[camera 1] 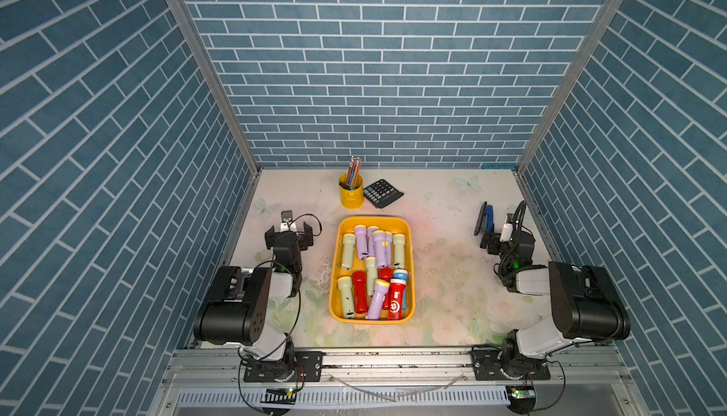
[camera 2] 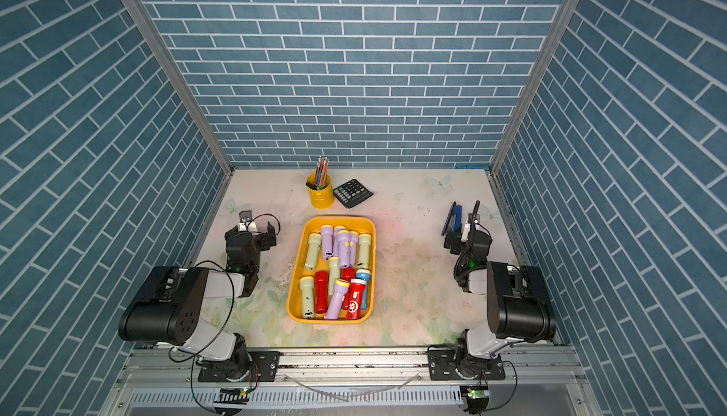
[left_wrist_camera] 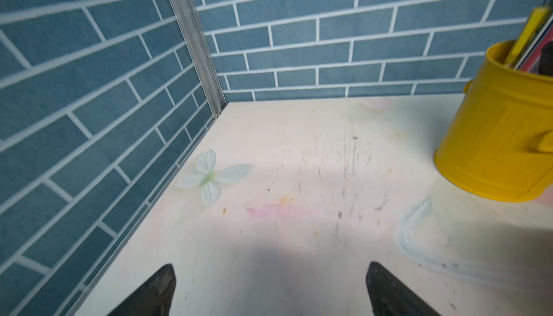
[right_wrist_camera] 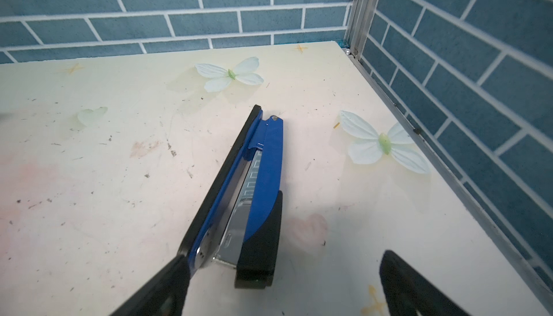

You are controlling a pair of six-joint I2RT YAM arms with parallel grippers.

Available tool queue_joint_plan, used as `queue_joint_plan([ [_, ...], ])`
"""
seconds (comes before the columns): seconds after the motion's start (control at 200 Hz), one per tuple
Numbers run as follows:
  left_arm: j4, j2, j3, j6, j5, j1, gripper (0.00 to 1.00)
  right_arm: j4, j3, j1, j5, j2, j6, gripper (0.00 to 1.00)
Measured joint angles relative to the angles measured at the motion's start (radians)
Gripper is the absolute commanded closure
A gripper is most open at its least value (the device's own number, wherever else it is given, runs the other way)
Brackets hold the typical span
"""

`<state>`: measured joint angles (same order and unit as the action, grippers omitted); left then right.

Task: Put the flashlights into the storage boxes
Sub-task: Reset both arms

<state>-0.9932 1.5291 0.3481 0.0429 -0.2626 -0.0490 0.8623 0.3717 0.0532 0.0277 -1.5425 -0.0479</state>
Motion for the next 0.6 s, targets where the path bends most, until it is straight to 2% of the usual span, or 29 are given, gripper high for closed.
queue_joint_plan([
  [0.6, 0.057, 0.0, -0.001, -0.012, 0.034, 0.003, 0.0, -0.018, 0.0, 0.0, -0.029, 0.0, 0.0, 0.01],
])
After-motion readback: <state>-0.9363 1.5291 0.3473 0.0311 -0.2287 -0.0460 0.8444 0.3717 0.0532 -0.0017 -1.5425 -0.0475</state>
